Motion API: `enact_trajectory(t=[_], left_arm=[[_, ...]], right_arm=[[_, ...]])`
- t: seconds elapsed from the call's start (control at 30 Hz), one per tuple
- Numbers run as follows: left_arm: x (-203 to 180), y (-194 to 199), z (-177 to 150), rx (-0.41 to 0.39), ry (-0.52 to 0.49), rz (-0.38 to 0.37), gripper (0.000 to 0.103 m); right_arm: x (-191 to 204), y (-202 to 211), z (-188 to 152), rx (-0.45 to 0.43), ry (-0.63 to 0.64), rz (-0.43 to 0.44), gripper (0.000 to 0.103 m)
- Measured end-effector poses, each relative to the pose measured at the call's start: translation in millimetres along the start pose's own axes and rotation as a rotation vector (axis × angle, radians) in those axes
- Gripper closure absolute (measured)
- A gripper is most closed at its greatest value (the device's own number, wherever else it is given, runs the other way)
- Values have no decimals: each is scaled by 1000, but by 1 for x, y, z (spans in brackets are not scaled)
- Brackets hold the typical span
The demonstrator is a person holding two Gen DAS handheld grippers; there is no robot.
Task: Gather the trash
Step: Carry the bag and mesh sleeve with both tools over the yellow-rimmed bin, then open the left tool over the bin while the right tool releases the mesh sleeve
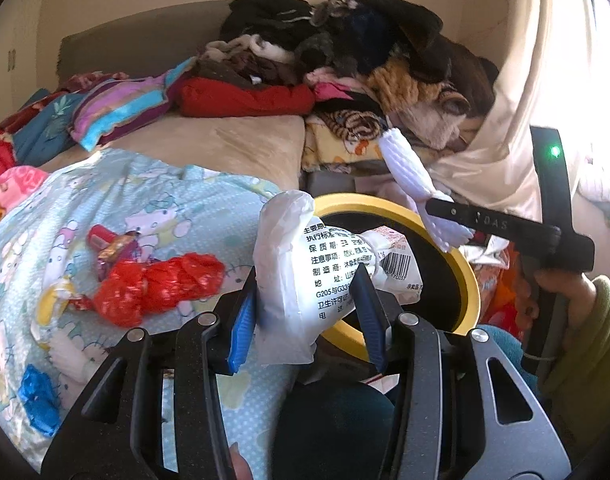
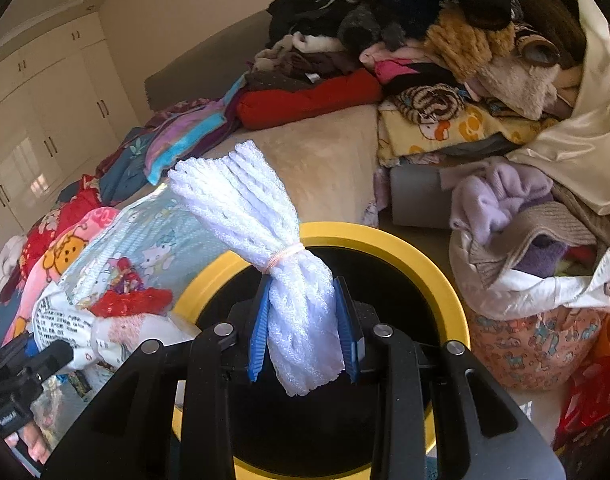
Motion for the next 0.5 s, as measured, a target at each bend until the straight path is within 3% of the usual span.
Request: enact_trajectory(t=[0.33,0.5], left_arm=[[-29,-35,4,70,-77,-16,65],[-39,-51,9,89,-102,-31,63]], right_arm=[[-18,-9,-2,22,-31,-28,73],[-28,-16,-4,38,-50,-36,66]])
Point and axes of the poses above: each gripper's, at about its wrist camera, not at the fingertips, and y roughly against the way its jaws point, x to its left, z to its top, the point moved 2 cm from there along -y, roughly the way its jaws point, and after that the axes turned 14 degrees about x, right-handed, at the moved point
